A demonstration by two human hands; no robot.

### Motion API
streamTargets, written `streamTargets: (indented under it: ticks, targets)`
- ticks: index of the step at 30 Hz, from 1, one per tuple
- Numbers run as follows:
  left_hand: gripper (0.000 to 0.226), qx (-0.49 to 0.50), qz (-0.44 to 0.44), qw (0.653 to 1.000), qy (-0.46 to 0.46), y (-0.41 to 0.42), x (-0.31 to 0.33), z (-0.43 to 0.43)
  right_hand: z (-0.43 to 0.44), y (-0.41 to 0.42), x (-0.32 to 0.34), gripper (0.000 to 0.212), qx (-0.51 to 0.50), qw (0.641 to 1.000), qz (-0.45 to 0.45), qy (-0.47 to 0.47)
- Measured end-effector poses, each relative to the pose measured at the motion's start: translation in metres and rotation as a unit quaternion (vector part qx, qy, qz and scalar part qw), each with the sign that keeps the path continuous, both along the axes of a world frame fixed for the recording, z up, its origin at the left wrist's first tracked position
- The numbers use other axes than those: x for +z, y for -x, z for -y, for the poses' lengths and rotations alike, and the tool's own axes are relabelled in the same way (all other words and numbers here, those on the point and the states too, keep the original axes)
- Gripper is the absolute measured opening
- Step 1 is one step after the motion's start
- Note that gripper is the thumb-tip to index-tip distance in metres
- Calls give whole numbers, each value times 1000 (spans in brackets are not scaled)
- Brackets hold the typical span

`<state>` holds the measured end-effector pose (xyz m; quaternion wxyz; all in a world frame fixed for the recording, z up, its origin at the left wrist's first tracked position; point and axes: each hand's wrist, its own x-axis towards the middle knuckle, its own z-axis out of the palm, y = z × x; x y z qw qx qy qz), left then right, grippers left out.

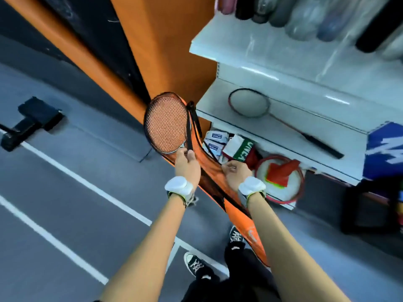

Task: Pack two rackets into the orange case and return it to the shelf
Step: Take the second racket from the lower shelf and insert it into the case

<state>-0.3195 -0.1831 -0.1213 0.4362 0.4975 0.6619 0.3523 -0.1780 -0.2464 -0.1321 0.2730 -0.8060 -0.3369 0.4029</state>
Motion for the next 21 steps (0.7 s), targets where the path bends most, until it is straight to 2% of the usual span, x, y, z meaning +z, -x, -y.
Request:
streamTargets:
  ticks: [2, 5, 7, 9, 13, 18, 21]
  targets:
    - [15, -48, -1, 999, -9, -41, 1, 5, 16, -40, -7, 14, -72, 997, 8, 11]
    - [31, -129, -18, 991, -23, -82, 2, 4, 33, -87, -20, 24, -127, 991, -3, 32]
    - [39, -192, -38, 980, -18, -110, 0, 2, 43, -117, -23, 17, -171, 985, -12, 28]
    - [34, -227, -65, 971, -28, -138, -5, 1, 50, -141, -28, 11, -206, 978, -16, 17]
    - [21, -231, -101, 966, -50, -193, -16, -3, 52, -186, -43, 12, -218, 975, -26, 17]
    - [22, -216, -142, 964, -68, -246, -40, -21, 36, -236, -66, 25, -177, 983, -23, 46]
    - [25, -204, -159, 964, -57, -267, -49, -31, 22, -254, -78, 26, -162, 985, -21, 62]
